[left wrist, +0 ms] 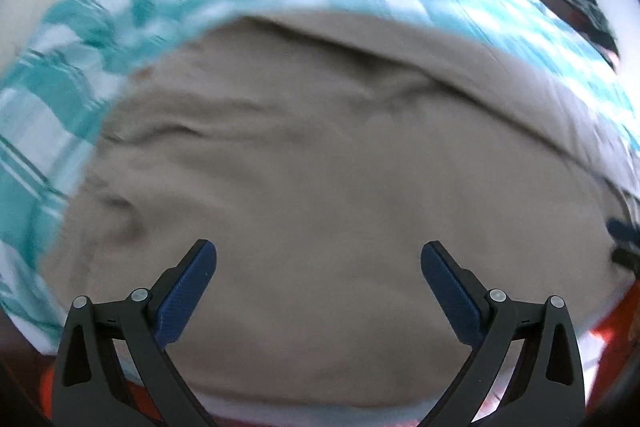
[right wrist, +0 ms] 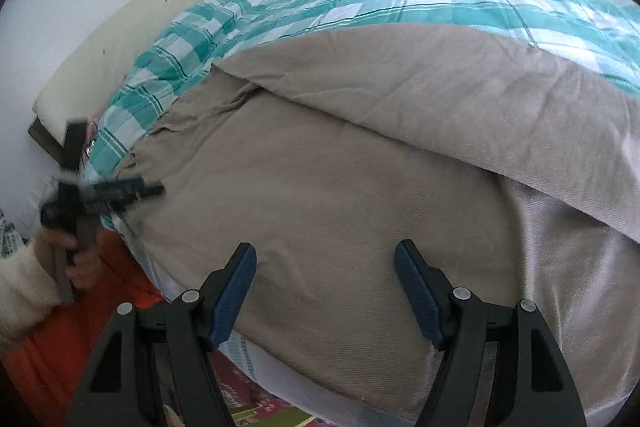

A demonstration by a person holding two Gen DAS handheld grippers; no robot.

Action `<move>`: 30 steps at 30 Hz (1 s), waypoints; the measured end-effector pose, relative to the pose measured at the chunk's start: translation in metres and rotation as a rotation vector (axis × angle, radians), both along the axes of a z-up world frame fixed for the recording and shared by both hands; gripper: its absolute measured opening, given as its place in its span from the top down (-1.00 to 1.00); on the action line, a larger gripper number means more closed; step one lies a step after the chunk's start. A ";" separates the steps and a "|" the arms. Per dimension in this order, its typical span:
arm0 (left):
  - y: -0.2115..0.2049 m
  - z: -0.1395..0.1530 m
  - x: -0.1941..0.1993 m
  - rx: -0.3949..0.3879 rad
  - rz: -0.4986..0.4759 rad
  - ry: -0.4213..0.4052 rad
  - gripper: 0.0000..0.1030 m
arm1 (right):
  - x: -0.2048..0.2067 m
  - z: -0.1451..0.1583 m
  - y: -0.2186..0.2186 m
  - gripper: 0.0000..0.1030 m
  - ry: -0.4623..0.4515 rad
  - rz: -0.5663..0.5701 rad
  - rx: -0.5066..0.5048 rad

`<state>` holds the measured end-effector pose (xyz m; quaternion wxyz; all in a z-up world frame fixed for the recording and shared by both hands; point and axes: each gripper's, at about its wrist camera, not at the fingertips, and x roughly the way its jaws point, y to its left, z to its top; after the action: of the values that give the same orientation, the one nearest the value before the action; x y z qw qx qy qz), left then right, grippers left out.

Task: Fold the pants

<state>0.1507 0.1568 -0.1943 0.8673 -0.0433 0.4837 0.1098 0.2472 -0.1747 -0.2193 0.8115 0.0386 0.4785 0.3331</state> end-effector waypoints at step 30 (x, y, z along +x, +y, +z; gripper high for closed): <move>0.226 0.014 -0.037 -0.477 -0.043 0.106 0.34 | -0.005 0.003 -0.009 -0.53 0.005 -0.001 0.015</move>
<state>0.1137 0.3831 -0.1799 0.8081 -0.2308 0.5414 -0.0240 0.2424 -0.1837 -0.2164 0.8100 0.0457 0.4781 0.3364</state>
